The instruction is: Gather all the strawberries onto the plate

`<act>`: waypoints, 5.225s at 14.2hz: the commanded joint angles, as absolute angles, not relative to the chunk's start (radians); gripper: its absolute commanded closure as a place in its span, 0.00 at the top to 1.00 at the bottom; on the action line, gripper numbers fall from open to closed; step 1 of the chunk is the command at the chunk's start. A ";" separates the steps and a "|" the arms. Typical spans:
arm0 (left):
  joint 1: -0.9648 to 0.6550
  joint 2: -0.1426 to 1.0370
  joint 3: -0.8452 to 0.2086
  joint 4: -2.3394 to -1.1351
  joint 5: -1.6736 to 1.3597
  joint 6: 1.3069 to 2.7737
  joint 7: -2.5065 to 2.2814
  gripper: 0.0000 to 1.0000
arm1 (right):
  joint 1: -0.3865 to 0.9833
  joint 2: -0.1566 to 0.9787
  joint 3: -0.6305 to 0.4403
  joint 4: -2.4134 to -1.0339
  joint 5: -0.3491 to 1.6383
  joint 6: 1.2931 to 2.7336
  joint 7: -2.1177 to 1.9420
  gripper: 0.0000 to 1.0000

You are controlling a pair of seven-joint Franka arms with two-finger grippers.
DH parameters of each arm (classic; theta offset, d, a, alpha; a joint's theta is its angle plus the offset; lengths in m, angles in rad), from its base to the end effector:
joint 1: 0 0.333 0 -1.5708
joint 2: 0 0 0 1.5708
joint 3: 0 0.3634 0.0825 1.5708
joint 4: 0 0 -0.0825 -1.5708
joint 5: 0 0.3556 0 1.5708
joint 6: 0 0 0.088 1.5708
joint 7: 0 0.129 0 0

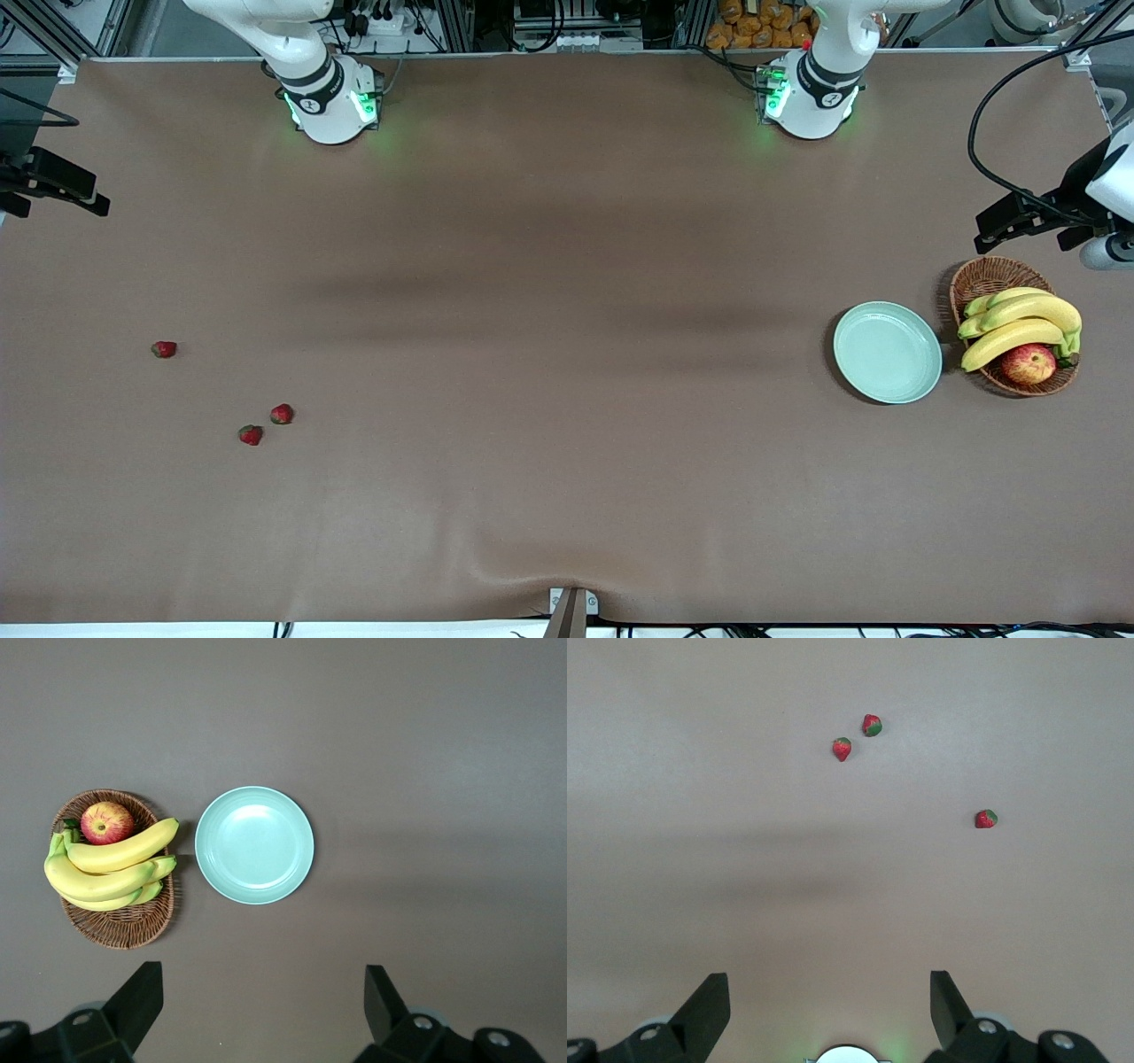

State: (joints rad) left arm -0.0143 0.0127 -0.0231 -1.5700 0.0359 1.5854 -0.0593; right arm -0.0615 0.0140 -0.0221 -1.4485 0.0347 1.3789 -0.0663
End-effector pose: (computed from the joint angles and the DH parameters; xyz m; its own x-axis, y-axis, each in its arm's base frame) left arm 0.5318 -0.0152 0.6449 0.9998 0.0213 0.0048 0.0215 -0.9991 -0.0354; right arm 0.5077 -0.0374 0.6798 0.9967 -0.0105 -0.0809 -0.0137 -0.9991 -0.0396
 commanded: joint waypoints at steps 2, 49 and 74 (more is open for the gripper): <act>-0.018 0.015 -0.017 -1.565 0.014 1.585 -0.058 1.00 | -0.074 0.018 -0.014 -1.437 0.046 1.371 -0.054 1.00; -0.011 0.025 -0.044 -1.572 0.015 1.586 -0.057 1.00 | 0.011 0.715 -0.034 -1.549 0.123 2.195 0.060 1.00; -0.017 0.038 -0.044 -1.575 0.014 1.586 -0.060 1.00 | 0.011 0.741 -0.049 -1.609 0.098 2.246 0.109 0.00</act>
State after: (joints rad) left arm -0.0155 0.0381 -0.0453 -1.5790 0.0359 1.5846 -0.0654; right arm 0.0160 0.7401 -0.0521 -1.6056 0.1127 2.2349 0.1083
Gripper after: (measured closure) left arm 0.000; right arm 0.445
